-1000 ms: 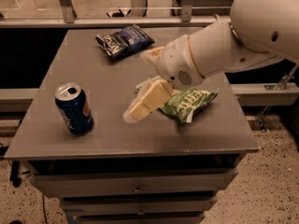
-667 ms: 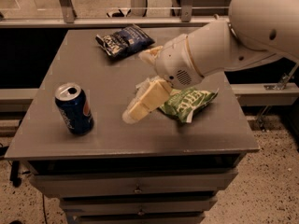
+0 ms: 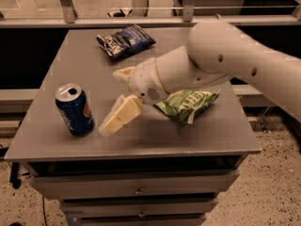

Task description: Pick pepsi can

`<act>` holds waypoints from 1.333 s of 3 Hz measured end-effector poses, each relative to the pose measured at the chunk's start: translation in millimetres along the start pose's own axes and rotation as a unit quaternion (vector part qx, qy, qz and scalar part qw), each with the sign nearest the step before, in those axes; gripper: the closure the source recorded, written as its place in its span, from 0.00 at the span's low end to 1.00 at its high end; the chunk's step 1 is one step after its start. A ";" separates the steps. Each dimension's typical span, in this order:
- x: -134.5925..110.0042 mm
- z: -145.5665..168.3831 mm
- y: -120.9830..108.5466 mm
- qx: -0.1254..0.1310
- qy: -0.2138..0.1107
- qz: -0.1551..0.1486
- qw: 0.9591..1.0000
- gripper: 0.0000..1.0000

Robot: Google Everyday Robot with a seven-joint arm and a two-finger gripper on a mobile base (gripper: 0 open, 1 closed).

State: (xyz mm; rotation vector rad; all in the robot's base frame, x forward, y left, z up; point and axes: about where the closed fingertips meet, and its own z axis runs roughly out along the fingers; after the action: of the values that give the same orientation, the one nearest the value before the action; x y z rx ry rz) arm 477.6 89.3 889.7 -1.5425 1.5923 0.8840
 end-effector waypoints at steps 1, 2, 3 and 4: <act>2.9 40.4 0.2 -0.033 -0.028 0.004 0.999 0.00; -0.5 65.9 2.6 -0.052 -0.054 0.002 0.997 0.00; -11.9 79.7 7.7 -0.058 -0.084 -0.007 0.995 0.18; -17.9 83.2 12.0 -0.056 -0.101 -0.014 0.993 0.41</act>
Offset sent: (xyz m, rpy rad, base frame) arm 0.0012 0.0839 -0.0438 0.1772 0.0672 0.1270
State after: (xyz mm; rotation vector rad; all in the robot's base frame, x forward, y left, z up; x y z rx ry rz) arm 469.4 171.0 864.3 -1.4946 1.3938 1.0930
